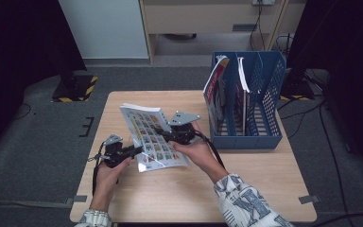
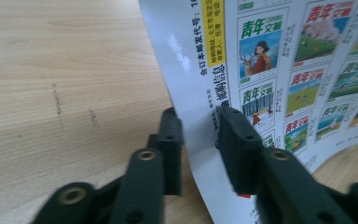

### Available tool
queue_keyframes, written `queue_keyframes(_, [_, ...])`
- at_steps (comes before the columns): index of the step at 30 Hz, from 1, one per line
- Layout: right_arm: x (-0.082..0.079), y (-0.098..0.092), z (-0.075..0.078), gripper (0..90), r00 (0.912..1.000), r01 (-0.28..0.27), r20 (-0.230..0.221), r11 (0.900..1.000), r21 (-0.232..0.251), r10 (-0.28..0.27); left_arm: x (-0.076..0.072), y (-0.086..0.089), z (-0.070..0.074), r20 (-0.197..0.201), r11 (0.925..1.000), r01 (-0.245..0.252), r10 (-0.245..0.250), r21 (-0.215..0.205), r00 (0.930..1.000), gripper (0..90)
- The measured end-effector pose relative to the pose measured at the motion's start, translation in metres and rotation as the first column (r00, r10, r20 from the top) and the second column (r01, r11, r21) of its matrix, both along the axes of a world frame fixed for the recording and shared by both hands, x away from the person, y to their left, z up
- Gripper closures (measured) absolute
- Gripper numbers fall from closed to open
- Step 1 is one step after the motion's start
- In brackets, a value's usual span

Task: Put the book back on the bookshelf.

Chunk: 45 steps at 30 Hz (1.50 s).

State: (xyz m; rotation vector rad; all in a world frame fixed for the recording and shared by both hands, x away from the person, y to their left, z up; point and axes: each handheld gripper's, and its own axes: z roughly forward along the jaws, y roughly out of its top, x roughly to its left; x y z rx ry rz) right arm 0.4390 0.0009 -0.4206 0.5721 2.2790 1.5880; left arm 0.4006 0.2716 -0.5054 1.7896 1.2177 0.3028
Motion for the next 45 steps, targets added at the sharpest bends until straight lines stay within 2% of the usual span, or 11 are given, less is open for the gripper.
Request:
queue_keyframes(3, [0.001,-0.001,0.0,73.7,1.0,-0.003,-0.001,1.0,0.001,0.003,-0.001,-0.002,0.002,0.012,0.9997,0.0,0.0,0.024,0.9999,79.0])
queue_keyframes(12, [0.002,-0.006,0.002,73.5,1.0,-0.003,-0.003,1.0,0.008,0.003,-0.002,-0.008,0.01,0.061,0.9975,-0.045,0.042,0.054,0.9972,80.5])
queue_keyframes(17, [0.005,-0.009,0.004,73.3,1.0,0.007,-0.001,1.0,0.024,-0.007,-0.005,-0.007,0.018,0.127,0.9934,-0.087,0.077,0.075,0.9889,81.6])
queue_keyframes(19, [0.008,-0.011,0.002,73.3,0.9998,0.019,-0.004,0.999,0.038,-0.019,-0.007,-0.006,0.023,0.165,0.9898,-0.112,0.096,0.089,0.9817,82.2])
queue_keyframes(20, [0.008,-0.011,0.002,73.3,0.9998,0.019,-0.004,0.999,0.038,-0.019,-0.007,-0.006,0.023,0.165,0.9898,-0.112,0.096,0.089,0.9817,82.4])
queue_keyframes(21, [0.01,-0.011,0.001,73.2,0.9995,0.033,0.0,0.998,0.051,-0.033,-0.008,-0.006,0.027,0.192,0.9872,-0.12,0.098,0.105,0.9765,82.7])
queue_keyframes(23, [0.01,-0.011,0.0,73.1,0.9993,0.038,0.0,0.997,0.063,-0.038,-0.009,-0.005,0.029,0.203,0.9851,-0.128,0.103,0.115,0.9737,82.9])
queue_keyframes(26, [0.01,-0.01,-0.001,73.0,0.9994,0.036,-0.004,0.997,0.066,-0.035,-0.009,-0.004,0.028,0.206,0.9852,-0.13,0.105,0.112,0.9728,83.0])
queue_keyframes(30, [0.009,-0.012,-0.003,72.9,0.9997,0.022,0.002,0.998,0.06,-0.023,-0.011,-0.004,0.027,0.219,0.983,-0.124,0.092,0.136,0.9713,82.5])
queue_keyframes(38, [0.003,-0.02,-0.004,71.5,0.9999,-0.006,-0.009,0.996,0.089,0.007,-0.017,-0.004,0.025,0.235,0.9849,-0.124,0.092,0.121,0.9675,81.9])
queue_keyframes(45, [0.006,-0.019,-0.004,63.7,0.9991,-0.022,-0.033,0.994,0.108,0.026,-0.019,-0.003,0.023,0.241,0.9865,-0.12,0.091,0.111,0.9662,81.9])
